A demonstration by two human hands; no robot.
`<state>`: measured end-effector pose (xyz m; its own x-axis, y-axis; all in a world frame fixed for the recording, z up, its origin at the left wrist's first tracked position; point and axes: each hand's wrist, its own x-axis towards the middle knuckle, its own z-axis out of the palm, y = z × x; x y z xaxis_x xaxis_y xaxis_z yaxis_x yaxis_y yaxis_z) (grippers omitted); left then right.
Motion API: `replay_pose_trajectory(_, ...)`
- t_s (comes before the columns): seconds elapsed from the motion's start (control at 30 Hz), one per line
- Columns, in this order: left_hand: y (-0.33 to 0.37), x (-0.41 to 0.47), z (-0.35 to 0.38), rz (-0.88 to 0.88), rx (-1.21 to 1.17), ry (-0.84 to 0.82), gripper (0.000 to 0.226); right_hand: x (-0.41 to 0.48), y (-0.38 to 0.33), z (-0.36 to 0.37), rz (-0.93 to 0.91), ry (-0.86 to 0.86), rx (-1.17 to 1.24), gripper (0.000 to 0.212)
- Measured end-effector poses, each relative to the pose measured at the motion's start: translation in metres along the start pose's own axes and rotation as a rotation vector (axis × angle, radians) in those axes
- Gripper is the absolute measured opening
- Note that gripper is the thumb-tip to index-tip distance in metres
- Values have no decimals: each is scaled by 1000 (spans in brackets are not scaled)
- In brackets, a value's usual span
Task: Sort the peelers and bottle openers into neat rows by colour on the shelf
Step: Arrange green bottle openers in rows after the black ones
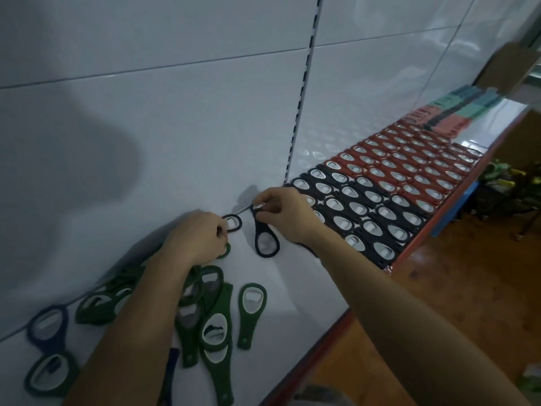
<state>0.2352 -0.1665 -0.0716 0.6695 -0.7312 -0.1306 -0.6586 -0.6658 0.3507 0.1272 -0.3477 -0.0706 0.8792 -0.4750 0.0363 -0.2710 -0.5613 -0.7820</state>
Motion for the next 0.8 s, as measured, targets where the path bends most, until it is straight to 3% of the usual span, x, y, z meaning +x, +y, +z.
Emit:
replay_pose_trajectory(0.13, 1, 3, 8, 78, -94, 174, 27, 4, -2, 14, -109, 142, -215, 23)
replay_pose_trajectory(0.23, -2, 7, 17, 173, -87, 87, 38, -20, 5, 16, -141, 138, -295, 13)
replay_pose_trajectory(0.33, 0, 8, 18, 128, -82, 114, 41, -51, 8, 27, -102, 28, -368, 15)
replay_pose_trajectory(0.57, 5, 5, 15, 48, -87, 49, 59, -41, 15, 40, -99, 82, -394, 22)
replay_pose_trajectory(0.7, 8, 4, 11, 61, -65, -7, 58, -35, 16, 45, -82, 130, -394, 24)
replay_pose_trajectory(0.8, 7, 2, 8, 66, -53, -11, 45, -34, 17, 48, -74, 174, -382, 24)
